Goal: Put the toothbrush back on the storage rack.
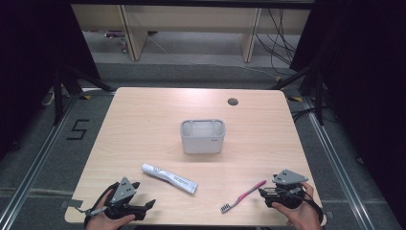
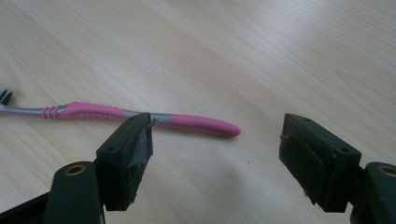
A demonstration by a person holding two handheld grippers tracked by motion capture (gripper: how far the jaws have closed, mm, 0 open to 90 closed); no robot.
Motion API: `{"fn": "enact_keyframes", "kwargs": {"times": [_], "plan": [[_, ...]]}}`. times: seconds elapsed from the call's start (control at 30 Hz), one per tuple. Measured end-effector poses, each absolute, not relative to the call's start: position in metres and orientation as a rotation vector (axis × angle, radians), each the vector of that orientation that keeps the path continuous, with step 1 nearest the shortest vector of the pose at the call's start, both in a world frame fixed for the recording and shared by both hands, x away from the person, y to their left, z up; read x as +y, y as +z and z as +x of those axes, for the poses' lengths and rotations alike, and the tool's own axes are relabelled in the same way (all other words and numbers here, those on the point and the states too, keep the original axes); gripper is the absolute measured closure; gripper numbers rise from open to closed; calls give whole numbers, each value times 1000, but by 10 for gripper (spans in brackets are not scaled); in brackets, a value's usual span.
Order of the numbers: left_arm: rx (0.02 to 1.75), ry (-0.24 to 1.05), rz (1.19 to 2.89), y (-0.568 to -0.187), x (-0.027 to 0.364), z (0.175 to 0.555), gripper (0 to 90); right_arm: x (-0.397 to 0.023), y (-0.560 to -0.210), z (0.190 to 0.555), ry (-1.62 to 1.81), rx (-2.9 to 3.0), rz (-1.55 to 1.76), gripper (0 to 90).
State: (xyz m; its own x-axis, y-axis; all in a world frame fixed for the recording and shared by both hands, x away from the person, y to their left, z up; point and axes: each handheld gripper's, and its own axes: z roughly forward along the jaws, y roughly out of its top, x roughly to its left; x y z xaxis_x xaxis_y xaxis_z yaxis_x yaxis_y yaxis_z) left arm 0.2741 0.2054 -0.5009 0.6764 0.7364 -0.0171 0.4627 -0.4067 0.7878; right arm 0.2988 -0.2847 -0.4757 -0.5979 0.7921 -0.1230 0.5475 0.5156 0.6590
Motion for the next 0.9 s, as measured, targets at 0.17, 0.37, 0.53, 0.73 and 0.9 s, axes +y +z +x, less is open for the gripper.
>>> {"fn": "enact_keyframes", "kwargs": {"times": [0.17, 0.37, 0.53, 0.73, 0.9], "plan": [[932, 428, 2076, -501, 207, 274, 179, -283, -470, 298, 807, 2388, 1027, 312], [933, 436, 2071, -501, 207, 273, 178, -275, -465, 298, 785, 2448, 927, 346], [933, 435, 2089, -500, 208, 274, 179, -267, -463, 296, 744, 2487, 859, 383], [936, 433, 2078, -501, 208, 274, 179, -257, -458, 296, 692, 2555, 752, 412], [937, 432, 2088, -501, 209, 274, 179, -250, -454, 300, 649, 2595, 652, 453]]}}
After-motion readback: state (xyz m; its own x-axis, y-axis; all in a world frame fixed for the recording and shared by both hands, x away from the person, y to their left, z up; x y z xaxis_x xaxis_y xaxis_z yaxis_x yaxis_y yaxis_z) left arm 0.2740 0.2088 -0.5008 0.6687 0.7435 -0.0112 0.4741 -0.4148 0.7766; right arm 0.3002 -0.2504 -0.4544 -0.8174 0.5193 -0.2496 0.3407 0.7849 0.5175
